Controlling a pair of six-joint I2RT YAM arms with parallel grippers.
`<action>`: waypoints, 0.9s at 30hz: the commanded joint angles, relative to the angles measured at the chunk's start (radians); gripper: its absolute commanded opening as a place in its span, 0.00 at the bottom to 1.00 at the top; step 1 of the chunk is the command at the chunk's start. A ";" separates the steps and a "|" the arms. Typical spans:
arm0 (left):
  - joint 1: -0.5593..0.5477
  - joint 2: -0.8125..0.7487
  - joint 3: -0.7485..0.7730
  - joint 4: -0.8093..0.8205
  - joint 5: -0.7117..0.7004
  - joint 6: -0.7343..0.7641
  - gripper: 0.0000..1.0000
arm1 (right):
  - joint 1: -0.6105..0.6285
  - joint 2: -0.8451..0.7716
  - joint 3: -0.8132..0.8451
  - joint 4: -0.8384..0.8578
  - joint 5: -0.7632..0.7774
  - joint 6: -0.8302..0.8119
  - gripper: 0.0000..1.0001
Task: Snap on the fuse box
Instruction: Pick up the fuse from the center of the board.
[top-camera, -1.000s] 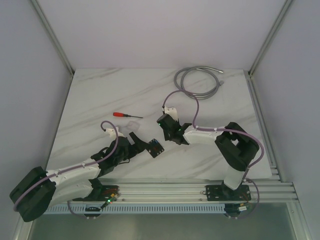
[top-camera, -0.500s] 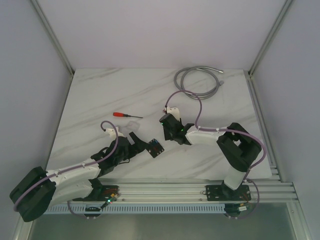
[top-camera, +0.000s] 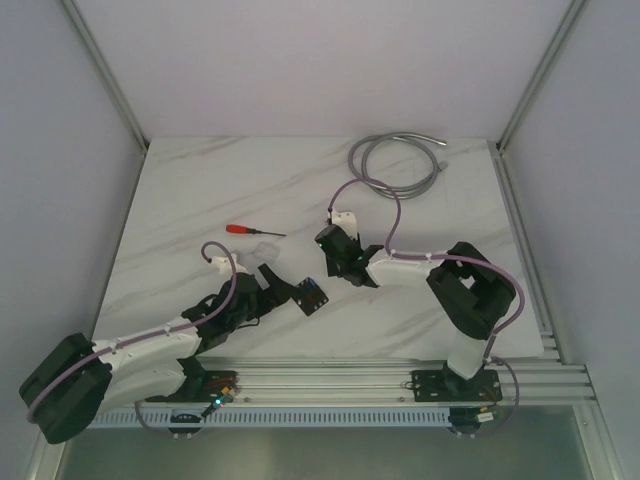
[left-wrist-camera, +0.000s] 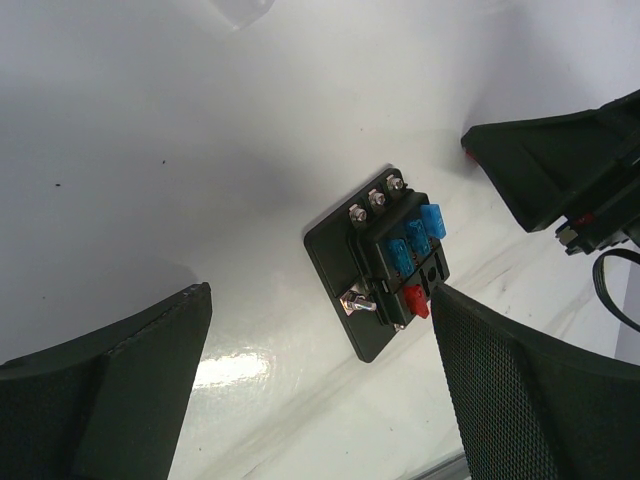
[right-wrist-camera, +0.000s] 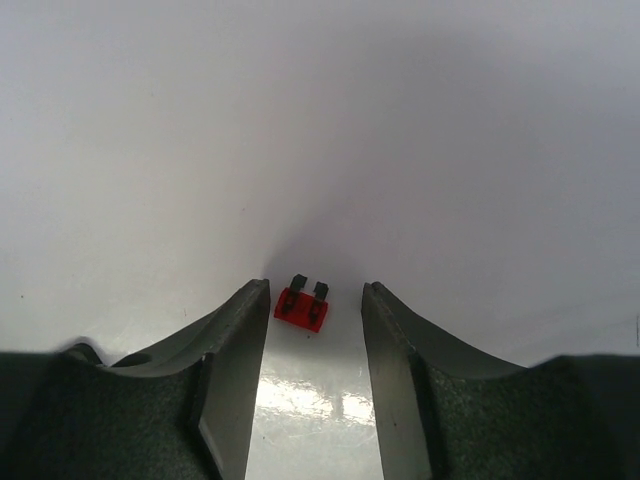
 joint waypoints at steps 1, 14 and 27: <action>0.005 0.005 0.017 -0.029 -0.011 0.018 1.00 | 0.000 0.002 -0.028 -0.073 0.032 0.033 0.47; 0.005 0.026 0.033 -0.031 -0.007 0.023 1.00 | 0.005 0.014 -0.033 -0.069 -0.029 -0.007 0.39; 0.005 0.030 0.036 -0.031 -0.003 0.028 1.00 | 0.004 0.023 -0.051 -0.074 -0.097 -0.118 0.39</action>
